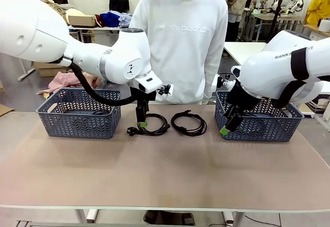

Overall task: Organize the cables according to human instructions.
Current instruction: Pick up a bundle of cables and place it in the basket indicated by the human.

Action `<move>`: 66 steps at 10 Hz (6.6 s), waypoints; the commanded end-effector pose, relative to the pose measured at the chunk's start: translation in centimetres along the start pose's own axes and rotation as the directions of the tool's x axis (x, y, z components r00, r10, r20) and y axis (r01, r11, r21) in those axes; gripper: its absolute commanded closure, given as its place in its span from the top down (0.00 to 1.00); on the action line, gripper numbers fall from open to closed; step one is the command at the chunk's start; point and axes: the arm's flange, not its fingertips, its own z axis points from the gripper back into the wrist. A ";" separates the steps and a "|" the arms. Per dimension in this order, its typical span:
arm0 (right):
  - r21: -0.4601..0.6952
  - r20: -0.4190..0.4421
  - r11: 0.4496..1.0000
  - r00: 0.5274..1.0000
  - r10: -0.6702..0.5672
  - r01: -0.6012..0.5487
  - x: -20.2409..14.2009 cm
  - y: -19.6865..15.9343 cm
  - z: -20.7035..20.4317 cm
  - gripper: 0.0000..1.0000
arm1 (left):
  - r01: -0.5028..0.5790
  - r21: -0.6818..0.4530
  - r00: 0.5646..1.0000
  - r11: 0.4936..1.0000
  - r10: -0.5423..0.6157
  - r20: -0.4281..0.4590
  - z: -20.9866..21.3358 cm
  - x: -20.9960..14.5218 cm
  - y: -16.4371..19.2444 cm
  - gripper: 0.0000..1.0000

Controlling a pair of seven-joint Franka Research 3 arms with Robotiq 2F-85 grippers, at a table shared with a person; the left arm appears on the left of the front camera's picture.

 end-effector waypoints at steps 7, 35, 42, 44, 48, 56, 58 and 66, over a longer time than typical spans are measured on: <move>-0.004 0.001 1.000 1.000 -0.001 0.001 0.1 0.1 0.0 1.00 | -0.026 -0.040 0.999 0.999 0.025 -0.033 -6.4 0.9 3.0 1.00; -0.004 0.001 1.000 1.000 -0.001 0.001 0.1 0.1 0.0 1.00 | -0.055 -0.176 0.997 0.983 0.044 -0.064 -10.0 0.7 2.5 0.19; -0.004 0.001 1.000 1.000 -0.001 0.001 0.1 0.1 0.0 1.00 | -0.056 -0.030 0.992 0.998 0.053 -0.114 -2.0 2.3 2.6 0.00; -0.004 0.001 1.000 1.000 -0.001 0.001 0.1 0.1 0.0 1.00 | -0.034 0.021 0.990 0.999 0.036 -0.133 2.6 2.6 3.4 0.00; -0.004 0.001 1.000 1.000 -0.001 0.001 0.1 0.1 0.0 1.00 | 0.015 0.056 0.986 0.998 -0.006 -0.166 9.5 -1.3 2.7 0.00; -0.004 0.001 1.000 1.000 -0.001 0.001 0.1 0.1 0.0 1.00 | -0.099 0.103 0.987 0.990 0.111 -0.113 11.7 -17.4 -2.1 0.00; -0.004 0.001 1.000 1.000 -0.001 0.001 0.1 0.1 0.0 1.00 | -0.127 0.115 0.983 0.985 0.141 -0.119 9.8 -19.9 -1.9 0.00; -0.004 0.001 1.000 1.000 -0.001 0.001 0.1 0.1 0.0 1.00 | -0.069 0.158 0.985 0.985 0.092 -0.143 4.4 -21.7 2.8 0.00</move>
